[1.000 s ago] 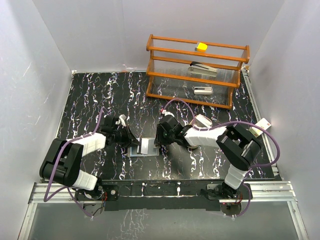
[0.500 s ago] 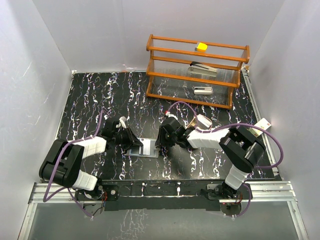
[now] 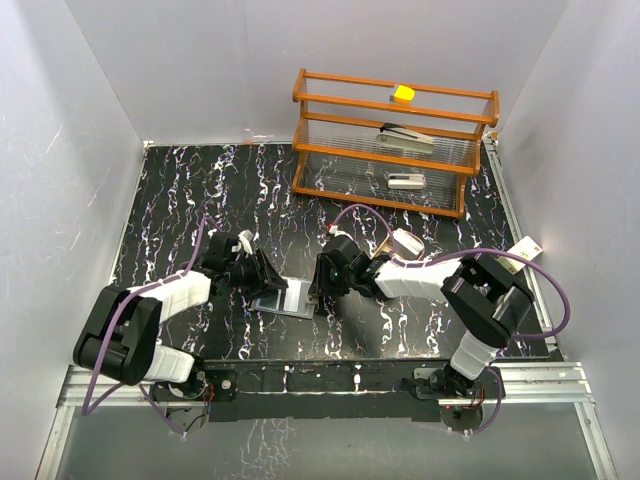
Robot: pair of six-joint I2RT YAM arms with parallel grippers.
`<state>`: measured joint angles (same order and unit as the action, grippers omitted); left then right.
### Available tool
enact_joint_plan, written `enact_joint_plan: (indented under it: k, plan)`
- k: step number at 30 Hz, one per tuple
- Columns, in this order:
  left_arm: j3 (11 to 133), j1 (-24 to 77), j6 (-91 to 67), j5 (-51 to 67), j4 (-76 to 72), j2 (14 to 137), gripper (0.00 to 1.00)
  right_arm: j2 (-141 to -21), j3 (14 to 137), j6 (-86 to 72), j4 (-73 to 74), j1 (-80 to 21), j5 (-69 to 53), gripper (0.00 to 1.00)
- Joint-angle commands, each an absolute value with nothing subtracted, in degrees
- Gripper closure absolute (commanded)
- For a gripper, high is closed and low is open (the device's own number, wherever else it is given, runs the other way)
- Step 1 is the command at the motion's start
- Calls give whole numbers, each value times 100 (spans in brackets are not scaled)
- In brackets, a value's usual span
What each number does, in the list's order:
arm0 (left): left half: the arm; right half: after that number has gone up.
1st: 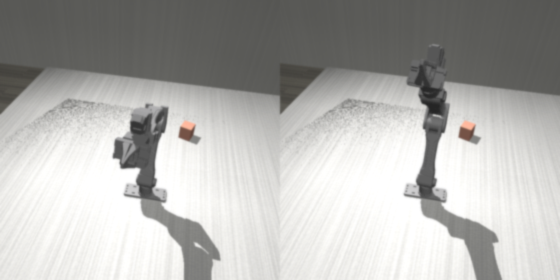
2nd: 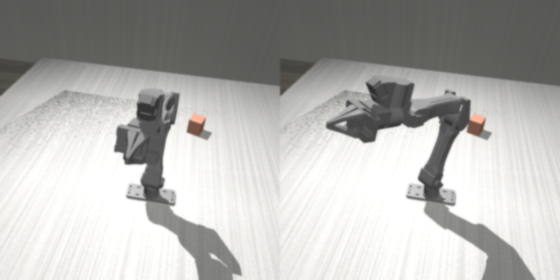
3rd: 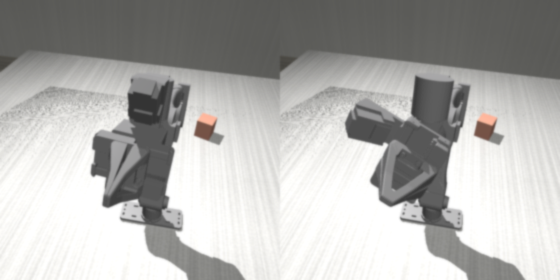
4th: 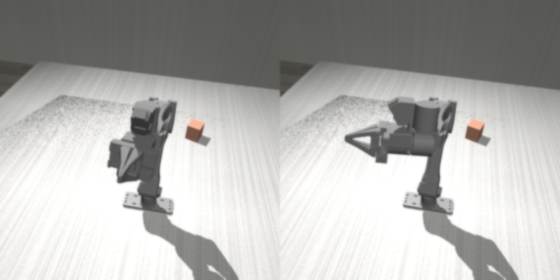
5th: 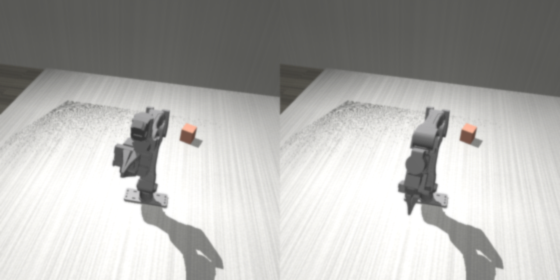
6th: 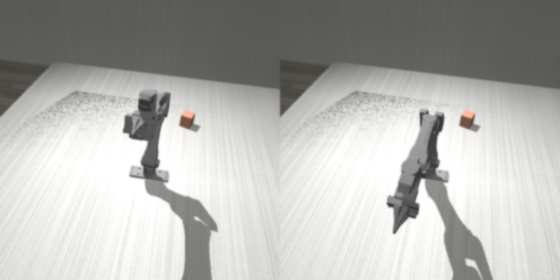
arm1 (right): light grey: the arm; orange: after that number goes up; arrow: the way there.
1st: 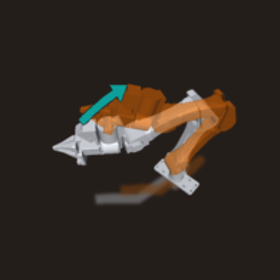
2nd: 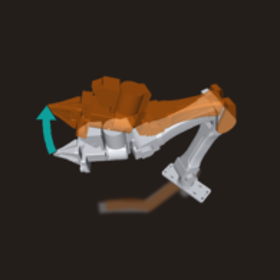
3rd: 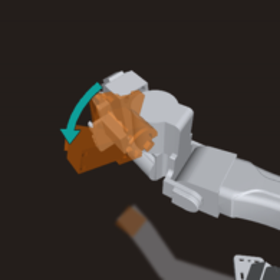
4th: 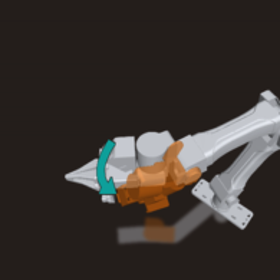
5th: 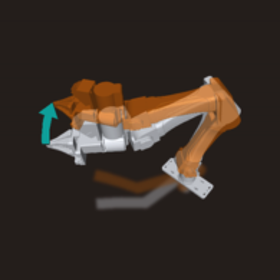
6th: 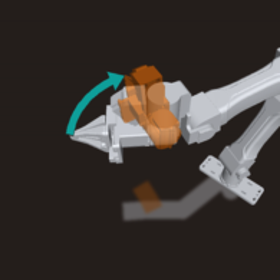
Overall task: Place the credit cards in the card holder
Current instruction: Insert the credit card into the card holder.
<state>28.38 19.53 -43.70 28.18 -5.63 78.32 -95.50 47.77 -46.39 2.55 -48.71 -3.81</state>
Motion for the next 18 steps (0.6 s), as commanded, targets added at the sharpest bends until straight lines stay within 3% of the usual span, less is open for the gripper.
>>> enact_joint_plan:
  k: [1,18]
  plan:
    - [2814,2007,-4380,3021,-574,8059,57,-9463,4720,-4572,-4,-4895,-384,74]
    - [2697,2452,-5257,3417,-1758,8240,64,-9605,4847,-4308,-16,-4892,-97,75]
